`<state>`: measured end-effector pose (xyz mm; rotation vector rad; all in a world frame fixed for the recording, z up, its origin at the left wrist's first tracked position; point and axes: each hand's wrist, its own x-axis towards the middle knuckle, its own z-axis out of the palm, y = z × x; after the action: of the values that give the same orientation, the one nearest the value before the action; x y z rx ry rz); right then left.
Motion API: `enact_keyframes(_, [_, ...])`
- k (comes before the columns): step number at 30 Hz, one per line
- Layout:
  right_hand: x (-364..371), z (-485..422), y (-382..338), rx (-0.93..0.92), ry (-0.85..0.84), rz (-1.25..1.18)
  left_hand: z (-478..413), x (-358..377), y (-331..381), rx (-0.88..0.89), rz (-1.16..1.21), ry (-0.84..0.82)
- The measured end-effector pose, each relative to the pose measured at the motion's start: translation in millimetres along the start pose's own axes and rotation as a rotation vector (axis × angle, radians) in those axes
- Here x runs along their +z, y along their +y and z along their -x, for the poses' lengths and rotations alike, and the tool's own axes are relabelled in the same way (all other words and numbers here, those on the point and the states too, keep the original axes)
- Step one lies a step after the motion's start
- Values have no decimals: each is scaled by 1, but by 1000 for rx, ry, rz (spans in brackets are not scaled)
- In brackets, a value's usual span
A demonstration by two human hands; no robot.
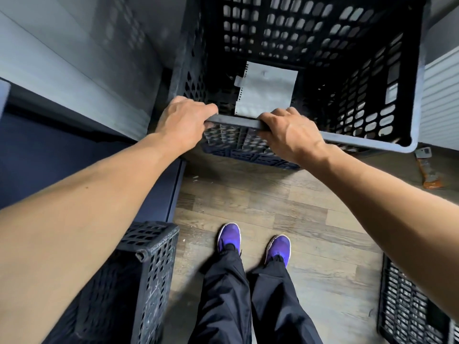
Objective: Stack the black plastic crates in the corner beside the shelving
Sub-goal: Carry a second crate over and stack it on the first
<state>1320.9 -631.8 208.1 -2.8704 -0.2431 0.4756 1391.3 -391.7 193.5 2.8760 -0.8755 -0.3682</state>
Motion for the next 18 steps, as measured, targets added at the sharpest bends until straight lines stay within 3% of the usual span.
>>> enact_keyframes(6, [7, 0, 3, -42, 108, 65, -4, -7, -2, 29, -14, 0])
enact_keyframes(14, [8, -4, -2, 6, 89, 18, -7, -10, -8, 24, 1, -32])
enact_keyframes(18, [15, -4, 5, -19, 89, 29, -10, 0, -8, 64, -102, -52])
